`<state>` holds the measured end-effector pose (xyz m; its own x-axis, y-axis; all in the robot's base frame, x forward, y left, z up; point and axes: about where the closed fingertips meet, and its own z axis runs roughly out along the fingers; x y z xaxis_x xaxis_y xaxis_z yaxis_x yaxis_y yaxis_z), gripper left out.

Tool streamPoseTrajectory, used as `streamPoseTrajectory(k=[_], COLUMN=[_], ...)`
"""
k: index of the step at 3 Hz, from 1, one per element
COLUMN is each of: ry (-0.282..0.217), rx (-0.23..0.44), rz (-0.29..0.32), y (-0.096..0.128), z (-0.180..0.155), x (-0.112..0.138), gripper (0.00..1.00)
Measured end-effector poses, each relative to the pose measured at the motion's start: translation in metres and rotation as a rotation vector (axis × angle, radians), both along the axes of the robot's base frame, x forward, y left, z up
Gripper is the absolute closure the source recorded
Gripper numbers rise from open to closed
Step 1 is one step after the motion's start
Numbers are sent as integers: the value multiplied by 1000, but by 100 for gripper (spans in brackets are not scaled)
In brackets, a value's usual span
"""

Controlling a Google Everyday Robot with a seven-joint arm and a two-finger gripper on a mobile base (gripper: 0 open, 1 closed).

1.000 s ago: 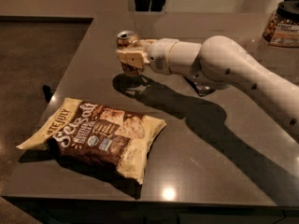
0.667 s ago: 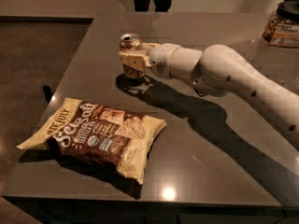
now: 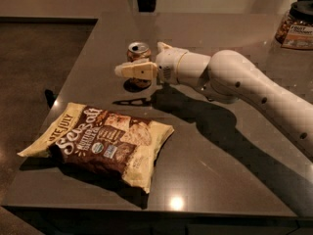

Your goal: Place orange can upright

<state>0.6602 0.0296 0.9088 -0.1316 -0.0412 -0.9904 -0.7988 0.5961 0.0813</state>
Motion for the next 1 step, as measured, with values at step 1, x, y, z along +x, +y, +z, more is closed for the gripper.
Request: streamPoseTrajectory(k=[1], ry=[0], rx=[0], rz=[0], y=[0], z=[0], x=[0], gripper=[0])
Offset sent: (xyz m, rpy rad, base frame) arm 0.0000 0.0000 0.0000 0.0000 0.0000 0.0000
